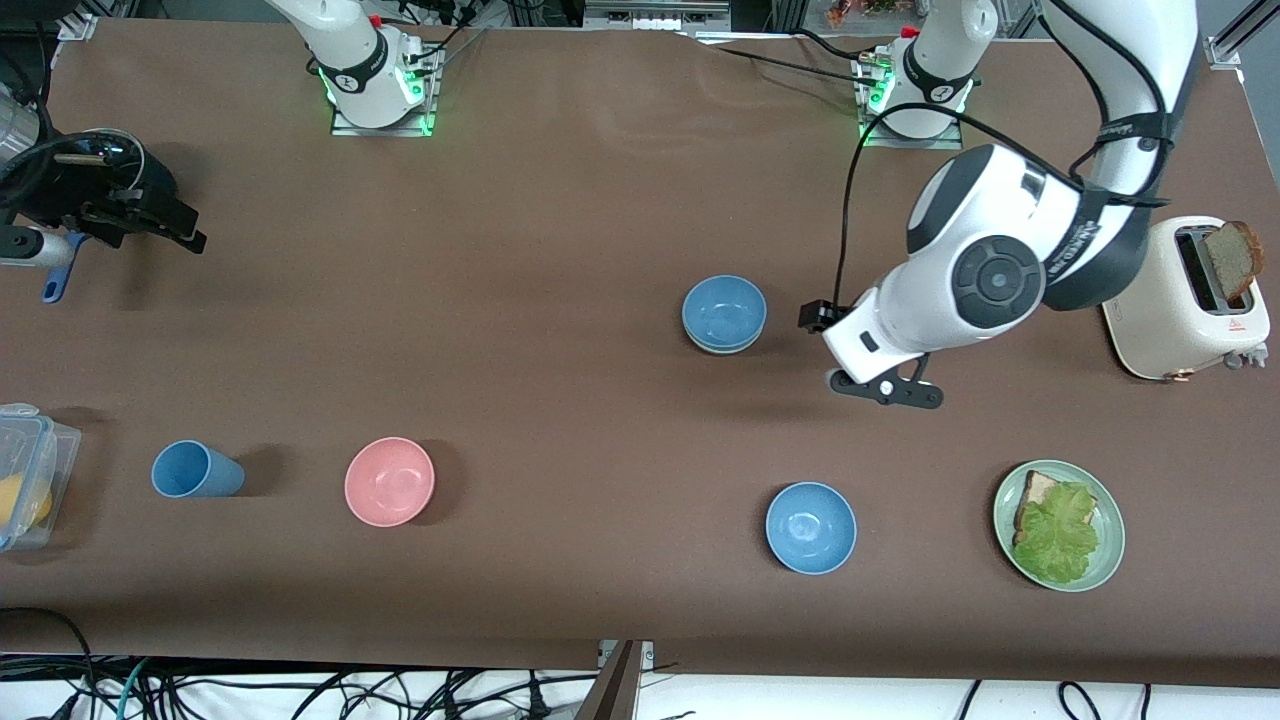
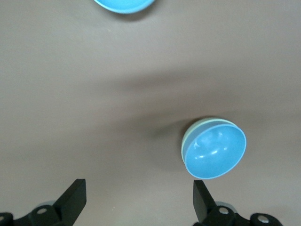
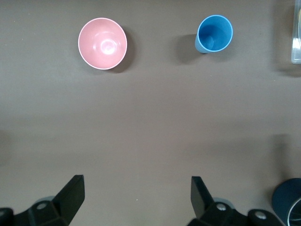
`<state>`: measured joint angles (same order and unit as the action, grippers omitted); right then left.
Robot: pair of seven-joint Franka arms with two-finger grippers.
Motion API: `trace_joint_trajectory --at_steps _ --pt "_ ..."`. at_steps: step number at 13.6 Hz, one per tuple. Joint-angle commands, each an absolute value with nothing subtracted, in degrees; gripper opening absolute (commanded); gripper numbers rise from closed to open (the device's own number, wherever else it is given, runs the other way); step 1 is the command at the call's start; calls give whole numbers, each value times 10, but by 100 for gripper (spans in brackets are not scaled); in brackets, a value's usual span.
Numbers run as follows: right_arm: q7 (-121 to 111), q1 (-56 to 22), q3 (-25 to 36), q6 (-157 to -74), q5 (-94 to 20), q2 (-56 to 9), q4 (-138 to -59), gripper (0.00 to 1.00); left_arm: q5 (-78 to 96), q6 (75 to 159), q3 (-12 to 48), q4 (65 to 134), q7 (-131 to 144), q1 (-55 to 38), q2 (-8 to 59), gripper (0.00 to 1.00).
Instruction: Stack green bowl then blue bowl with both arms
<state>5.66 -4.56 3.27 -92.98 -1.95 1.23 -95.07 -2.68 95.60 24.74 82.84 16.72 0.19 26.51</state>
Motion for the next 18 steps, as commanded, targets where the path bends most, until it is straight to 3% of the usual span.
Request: trace_joint_trajectory --at_steps 1,6,12,13,16,18 --pt "47 -40 30 -922 -15 9 -938 100 -45 911 250 780 173 24 268 100" --pt "47 -39 31 -922 -15 7 -938 100 -71 776 253 672 131 50 267 100" --pt "47 -39 31 -922 -15 5 -938 100 -79 765 244 663 41 94 223 100" --pt "47 -39 31 -922 -15 5 -938 100 -71 776 218 682 23 91 192 100" --pt "47 -39 31 -922 -15 5 -938 100 -47 837 67 796 1 -5 103 100" --pt "47 -39 31 -922 -15 5 -938 100 -27 874 32 870 4 -28 49 100"
